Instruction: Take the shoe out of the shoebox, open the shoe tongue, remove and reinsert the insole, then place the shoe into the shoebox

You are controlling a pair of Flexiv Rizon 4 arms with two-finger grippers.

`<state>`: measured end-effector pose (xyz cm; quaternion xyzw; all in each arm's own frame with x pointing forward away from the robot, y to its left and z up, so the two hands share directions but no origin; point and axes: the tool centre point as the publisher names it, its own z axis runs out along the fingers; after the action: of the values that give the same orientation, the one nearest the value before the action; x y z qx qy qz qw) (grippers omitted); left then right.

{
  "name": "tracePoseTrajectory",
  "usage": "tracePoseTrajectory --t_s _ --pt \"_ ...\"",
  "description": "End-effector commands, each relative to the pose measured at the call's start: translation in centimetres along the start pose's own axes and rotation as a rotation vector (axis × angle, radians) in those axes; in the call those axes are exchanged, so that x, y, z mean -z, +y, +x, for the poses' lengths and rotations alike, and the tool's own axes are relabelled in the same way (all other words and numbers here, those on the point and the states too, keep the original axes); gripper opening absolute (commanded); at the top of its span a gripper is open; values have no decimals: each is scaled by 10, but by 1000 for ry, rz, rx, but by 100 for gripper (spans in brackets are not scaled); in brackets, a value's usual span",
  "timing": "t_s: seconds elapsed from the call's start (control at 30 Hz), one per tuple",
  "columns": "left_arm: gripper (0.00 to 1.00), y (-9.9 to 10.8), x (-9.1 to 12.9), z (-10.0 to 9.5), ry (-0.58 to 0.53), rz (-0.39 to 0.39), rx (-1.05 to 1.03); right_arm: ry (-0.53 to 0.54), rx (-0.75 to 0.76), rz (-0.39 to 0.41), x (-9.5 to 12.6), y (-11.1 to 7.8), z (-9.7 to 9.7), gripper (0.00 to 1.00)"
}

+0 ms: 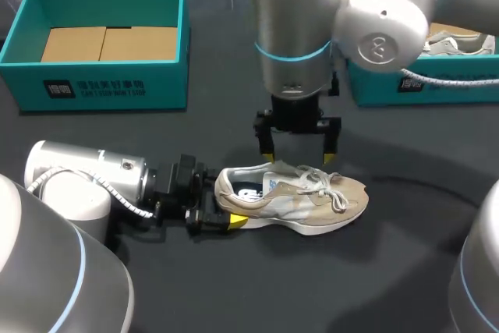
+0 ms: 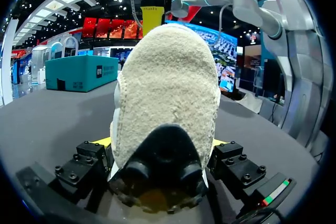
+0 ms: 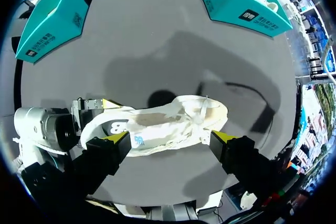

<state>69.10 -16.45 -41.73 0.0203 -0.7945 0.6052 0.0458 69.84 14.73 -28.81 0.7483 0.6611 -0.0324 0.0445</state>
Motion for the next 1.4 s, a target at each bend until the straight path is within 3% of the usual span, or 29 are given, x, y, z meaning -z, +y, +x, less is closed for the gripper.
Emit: tracePoseTrajectory --t_s 0.03,0.67,1.4 --pt "0 0 -1 1 -2 -1 0 -98 -29 -1 -5 -10 23 100" --pt "0 0 -1 1 -2 -1 0 -208 -42 -32 -32 -24 34 100" --pt "0 0 -1 1 -2 -1 0 -326 -94 -78 -57 -21 38 100"
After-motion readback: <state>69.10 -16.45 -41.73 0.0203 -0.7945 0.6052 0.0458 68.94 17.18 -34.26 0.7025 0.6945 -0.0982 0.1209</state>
